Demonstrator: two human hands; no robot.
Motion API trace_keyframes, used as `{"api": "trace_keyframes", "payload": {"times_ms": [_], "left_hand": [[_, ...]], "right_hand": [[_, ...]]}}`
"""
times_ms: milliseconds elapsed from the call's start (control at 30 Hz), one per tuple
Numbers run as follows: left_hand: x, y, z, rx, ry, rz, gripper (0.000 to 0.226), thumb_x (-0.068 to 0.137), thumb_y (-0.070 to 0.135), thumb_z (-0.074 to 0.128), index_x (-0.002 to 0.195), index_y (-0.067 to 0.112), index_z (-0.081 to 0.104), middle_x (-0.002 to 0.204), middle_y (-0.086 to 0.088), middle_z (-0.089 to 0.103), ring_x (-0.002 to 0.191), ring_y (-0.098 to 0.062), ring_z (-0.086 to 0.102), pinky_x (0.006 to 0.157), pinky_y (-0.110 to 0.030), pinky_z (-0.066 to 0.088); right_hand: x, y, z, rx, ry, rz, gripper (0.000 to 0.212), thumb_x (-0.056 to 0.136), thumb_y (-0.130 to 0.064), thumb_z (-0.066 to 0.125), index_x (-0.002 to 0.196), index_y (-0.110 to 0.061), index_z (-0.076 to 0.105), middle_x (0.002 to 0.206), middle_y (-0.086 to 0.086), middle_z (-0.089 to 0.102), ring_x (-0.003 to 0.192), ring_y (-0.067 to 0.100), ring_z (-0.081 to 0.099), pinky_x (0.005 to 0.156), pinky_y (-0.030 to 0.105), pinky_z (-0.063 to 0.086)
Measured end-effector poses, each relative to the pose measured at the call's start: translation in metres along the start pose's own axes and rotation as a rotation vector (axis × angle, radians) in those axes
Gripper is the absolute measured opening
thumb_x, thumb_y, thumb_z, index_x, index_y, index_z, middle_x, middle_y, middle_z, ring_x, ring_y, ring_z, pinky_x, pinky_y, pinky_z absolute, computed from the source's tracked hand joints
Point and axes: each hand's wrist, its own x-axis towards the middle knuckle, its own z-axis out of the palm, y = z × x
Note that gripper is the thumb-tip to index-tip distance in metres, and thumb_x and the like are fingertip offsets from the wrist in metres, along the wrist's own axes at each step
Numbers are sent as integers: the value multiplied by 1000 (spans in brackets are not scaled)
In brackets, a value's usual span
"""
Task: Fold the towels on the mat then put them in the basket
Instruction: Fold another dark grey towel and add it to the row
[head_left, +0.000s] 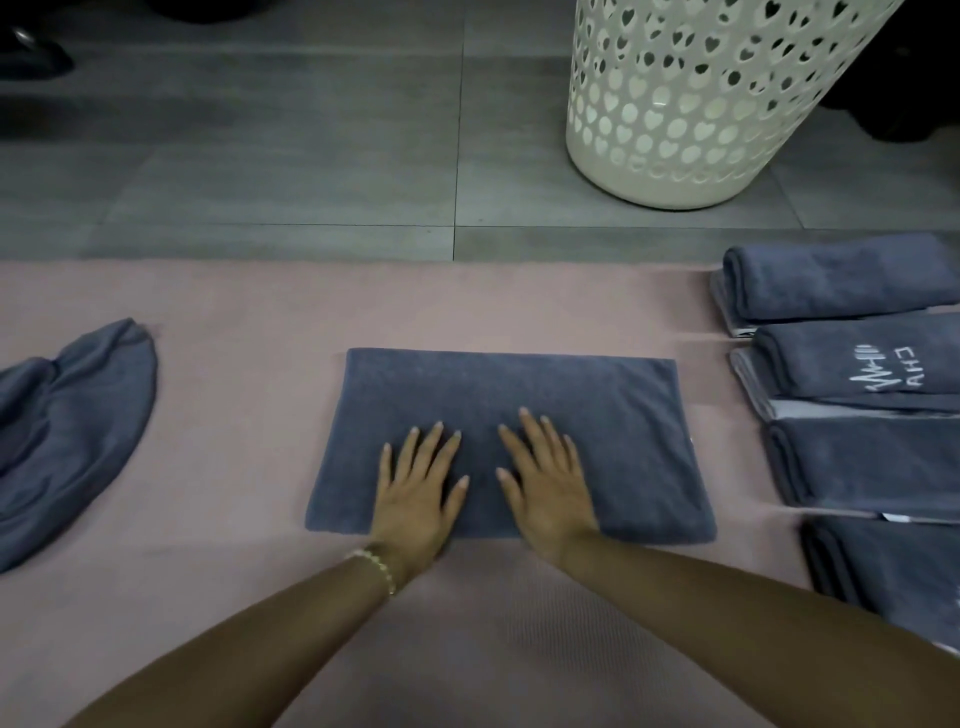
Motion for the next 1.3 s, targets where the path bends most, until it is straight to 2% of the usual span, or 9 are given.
{"api": "trace_keyframes", "payload": {"times_ms": [67,200,400,567,733,967,1133,1233,1300], "left_hand": [[-1,4,12,-10,-66,-83,80,86,65,-13,149,25,15,157,1,20,144,-13,4,114,-39,-10],[2,-18,12,73,-60,-130,69,88,66,4,149,34,5,157,9,2,146,-19,-2,114,-45,-15],[16,-45,-3,56,-42,-386,79,81,76,7,144,37,-21,152,12,-25,145,-23,-17,114,-49,-13],[31,-45,-14,-107,52,-565,92,84,66,44,151,25,-3,157,-14,6,143,-32,7,116,-47,3],[38,-54,-27,-217,124,-587,103,69,55,74,144,8,22,137,-18,36,125,-37,33,106,-45,26],[46,-78,-71,-683,-234,-682,61,72,31,82,119,7,52,119,-8,62,102,-26,61,84,-35,49],[58,-42,-115,-1099,-484,-412,56,84,13,69,131,31,44,118,4,64,103,-16,63,77,-23,51],[77,11,-120,-1168,-551,-305,73,74,20,75,130,45,35,115,-5,59,101,-28,52,82,-36,44],[84,56,-123,-1217,-596,-248,64,88,18,64,132,47,28,110,-5,63,89,-24,65,78,-33,54]], "right_hand": [[5,-3,11,-54,-56,8,72,86,-55,-2,150,-28,16,159,-2,5,147,21,4,114,34,-10],[-2,43,9,-142,-116,-4,57,97,-55,6,150,-34,13,151,0,36,140,19,22,113,38,5],[-20,121,-20,-156,-61,170,85,71,-78,-21,144,-35,-15,151,-14,-20,140,9,-20,113,31,-19],[-20,121,-25,-175,-124,211,77,71,-70,-12,139,-36,-27,146,-15,-32,135,6,-29,115,38,-14],[-20,124,-23,-180,-117,182,87,56,-77,-37,134,-38,-34,142,-16,-38,134,6,-31,115,37,-15],[-18,121,-30,-170,-167,201,81,63,-74,-18,134,-36,-32,154,-8,-26,140,12,-26,117,39,-12],[-10,112,-44,-13,-117,222,78,87,-69,16,150,-25,16,159,-2,7,147,18,0,117,33,-5],[2,109,-58,255,65,191,58,90,-60,36,120,-17,61,128,2,55,124,21,46,109,25,22],[9,101,-72,680,21,362,57,94,-56,35,95,-9,69,94,5,70,87,21,64,94,33,46]]}}
